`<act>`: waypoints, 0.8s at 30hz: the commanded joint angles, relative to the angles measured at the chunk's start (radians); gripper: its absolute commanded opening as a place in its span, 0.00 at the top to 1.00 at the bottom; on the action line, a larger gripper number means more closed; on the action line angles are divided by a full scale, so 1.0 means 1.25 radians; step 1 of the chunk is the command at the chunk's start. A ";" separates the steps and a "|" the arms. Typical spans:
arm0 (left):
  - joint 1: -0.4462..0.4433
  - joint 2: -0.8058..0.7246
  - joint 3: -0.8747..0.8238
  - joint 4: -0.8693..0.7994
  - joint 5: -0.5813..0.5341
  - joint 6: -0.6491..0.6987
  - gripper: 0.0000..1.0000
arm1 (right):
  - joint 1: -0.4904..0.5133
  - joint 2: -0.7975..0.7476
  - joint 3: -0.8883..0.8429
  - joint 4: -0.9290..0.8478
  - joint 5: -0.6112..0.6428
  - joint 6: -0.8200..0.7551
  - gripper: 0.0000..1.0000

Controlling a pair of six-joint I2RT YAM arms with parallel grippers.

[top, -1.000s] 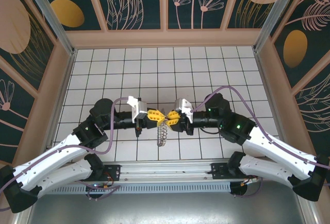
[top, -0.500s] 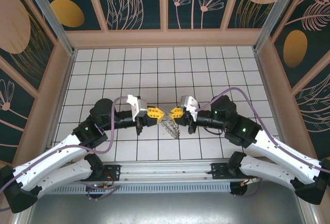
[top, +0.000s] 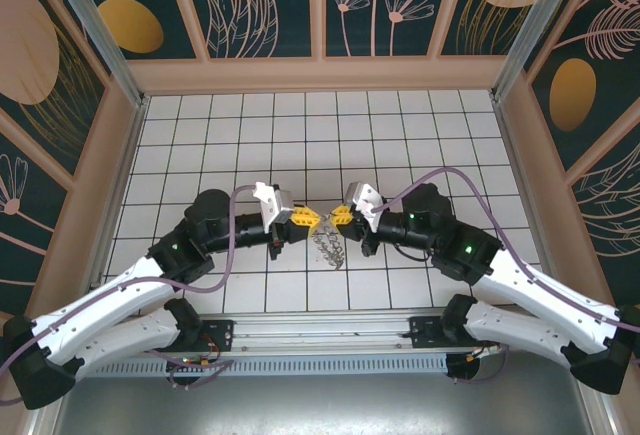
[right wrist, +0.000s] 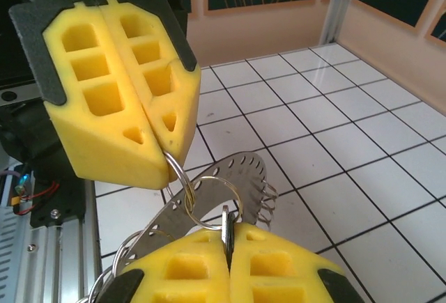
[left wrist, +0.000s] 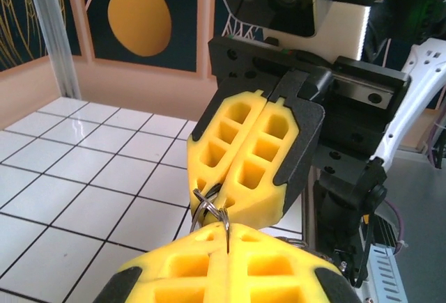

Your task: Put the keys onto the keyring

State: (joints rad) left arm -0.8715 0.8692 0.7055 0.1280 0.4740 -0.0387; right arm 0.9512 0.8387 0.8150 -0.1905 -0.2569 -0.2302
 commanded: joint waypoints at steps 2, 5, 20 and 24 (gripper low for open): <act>-0.003 -0.005 -0.021 0.013 -0.104 -0.022 1.00 | 0.004 0.001 0.036 0.009 0.049 -0.014 1.00; -0.003 -0.015 -0.039 0.010 -0.161 -0.046 0.91 | 0.004 0.025 0.053 -0.013 0.069 -0.022 1.00; -0.003 -0.210 -0.239 0.022 -0.452 -0.234 0.28 | -0.023 0.331 0.210 -0.210 0.145 -0.012 1.00; -0.002 -0.278 -0.268 -0.010 -0.516 -0.257 0.18 | -0.036 0.421 0.271 -0.199 0.145 0.011 1.00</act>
State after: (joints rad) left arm -0.8753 0.5743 0.3981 0.1272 -0.0692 -0.3153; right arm 0.9211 1.3132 1.0683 -0.4461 -0.0929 -0.2489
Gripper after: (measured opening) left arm 0.815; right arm 0.061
